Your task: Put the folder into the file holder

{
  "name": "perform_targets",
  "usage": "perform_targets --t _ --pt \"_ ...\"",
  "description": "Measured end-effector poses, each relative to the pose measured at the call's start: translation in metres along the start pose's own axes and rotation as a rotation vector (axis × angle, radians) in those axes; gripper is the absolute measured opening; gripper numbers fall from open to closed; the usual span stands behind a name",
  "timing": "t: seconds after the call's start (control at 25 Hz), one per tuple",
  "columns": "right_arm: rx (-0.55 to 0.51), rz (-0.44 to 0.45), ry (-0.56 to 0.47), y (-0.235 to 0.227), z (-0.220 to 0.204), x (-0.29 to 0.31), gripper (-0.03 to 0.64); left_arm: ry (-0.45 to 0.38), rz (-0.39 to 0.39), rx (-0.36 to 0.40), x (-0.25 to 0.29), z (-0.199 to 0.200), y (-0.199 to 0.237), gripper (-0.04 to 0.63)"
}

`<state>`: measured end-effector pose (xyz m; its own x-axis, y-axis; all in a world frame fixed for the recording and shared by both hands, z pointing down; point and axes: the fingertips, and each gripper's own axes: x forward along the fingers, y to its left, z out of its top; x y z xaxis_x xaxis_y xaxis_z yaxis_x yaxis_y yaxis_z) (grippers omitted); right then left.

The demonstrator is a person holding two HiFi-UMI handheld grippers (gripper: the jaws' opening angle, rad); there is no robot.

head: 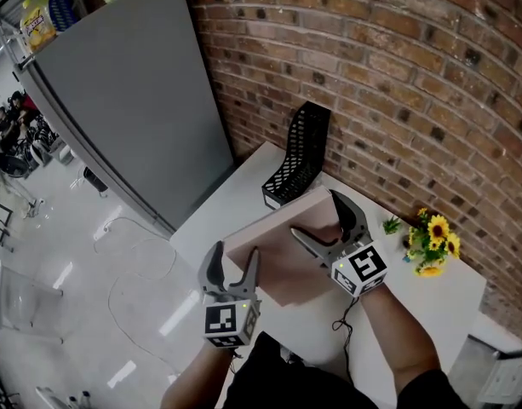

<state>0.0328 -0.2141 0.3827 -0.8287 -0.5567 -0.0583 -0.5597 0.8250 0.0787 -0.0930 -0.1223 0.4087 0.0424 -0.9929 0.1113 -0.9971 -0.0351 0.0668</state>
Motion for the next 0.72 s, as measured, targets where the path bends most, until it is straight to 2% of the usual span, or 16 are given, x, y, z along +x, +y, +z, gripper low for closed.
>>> perform_targets --t 0.16,0.32,0.72 --pt "-0.010 -0.018 -0.006 0.006 -0.015 -0.015 0.457 0.018 -0.004 -0.007 -0.006 -0.015 -0.006 0.293" --pt "0.028 -0.027 -0.006 0.007 -0.029 -0.028 0.456 -0.017 -0.017 0.012 -0.011 -0.011 -0.015 0.293" --pt "0.073 -0.049 -0.004 -0.003 -0.042 -0.065 0.457 -0.080 -0.123 -0.003 -0.024 -0.013 -0.042 0.293"
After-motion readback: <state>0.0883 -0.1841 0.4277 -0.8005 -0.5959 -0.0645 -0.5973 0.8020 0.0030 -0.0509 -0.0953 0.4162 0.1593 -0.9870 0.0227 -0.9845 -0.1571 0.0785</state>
